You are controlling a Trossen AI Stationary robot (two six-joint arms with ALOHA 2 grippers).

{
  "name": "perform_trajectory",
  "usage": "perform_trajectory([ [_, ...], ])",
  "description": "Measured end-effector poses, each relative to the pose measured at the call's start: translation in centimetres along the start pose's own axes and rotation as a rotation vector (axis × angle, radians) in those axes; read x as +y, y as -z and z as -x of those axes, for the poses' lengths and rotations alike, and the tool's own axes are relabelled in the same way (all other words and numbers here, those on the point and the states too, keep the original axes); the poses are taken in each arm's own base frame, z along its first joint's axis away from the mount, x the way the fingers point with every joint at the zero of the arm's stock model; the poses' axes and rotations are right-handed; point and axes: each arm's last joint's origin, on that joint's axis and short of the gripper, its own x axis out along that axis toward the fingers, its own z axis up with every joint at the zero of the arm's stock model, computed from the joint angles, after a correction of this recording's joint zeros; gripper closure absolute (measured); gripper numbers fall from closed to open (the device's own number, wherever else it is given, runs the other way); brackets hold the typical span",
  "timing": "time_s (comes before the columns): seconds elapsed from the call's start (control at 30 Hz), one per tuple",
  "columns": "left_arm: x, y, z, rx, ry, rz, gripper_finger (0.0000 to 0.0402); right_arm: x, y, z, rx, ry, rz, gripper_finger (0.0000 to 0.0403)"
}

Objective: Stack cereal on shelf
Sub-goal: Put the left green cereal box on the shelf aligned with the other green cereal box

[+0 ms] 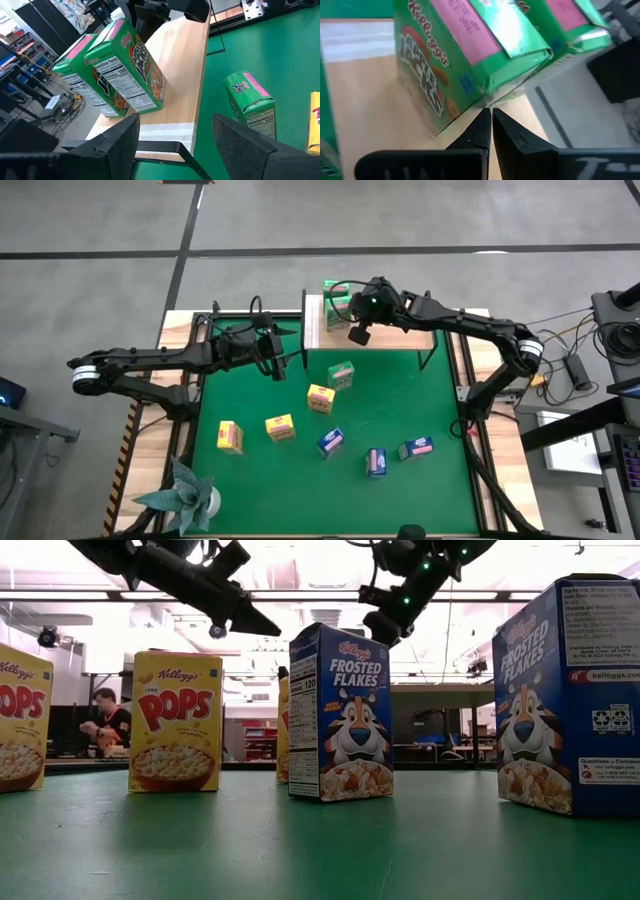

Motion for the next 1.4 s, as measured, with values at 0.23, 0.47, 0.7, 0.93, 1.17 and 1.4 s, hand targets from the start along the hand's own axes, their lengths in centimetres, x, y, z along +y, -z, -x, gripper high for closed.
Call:
perform_trajectory([
  [0.23, 0.0, 0.0, 0.0, 0.000, 0.000, 0.003, 0.0171, 0.1, 0.0, 0.0, -0.011, -0.032, -0.013, 0.0394],
  [0.47, 0.0, 0.0, 0.0, 0.000, 0.000, 0.007, 0.0171, 0.1, 0.0, 0.0, -0.008, -0.032, -0.012, 0.0394],
  [0.7, 0.0, 0.0, 0.0, 0.001, 0.000, 0.008, 0.0171, 0.5, 0.0, 0.2, 0.001, -0.043, -0.009, 0.0394],
  [0.93, 0.0, 0.0, 0.0, 0.001, 0.001, 0.011, 0.0171, 0.6, 0.0, 0.2, 0.002, -0.047, -0.007, 0.0394],
  [1.17, 0.0, 0.0, 0.0, 0.001, 0.000, 0.012, 0.0171, 0.8, -0.1, 0.2, 0.000, -0.051, -0.004, 0.0394],
  [1.4, 0.0, 0.0, 0.0, 0.001, 0.001, 0.012, 0.0171, 1.1, -0.2, 0.3, -0.003, -0.059, 0.003, 0.0394],
])
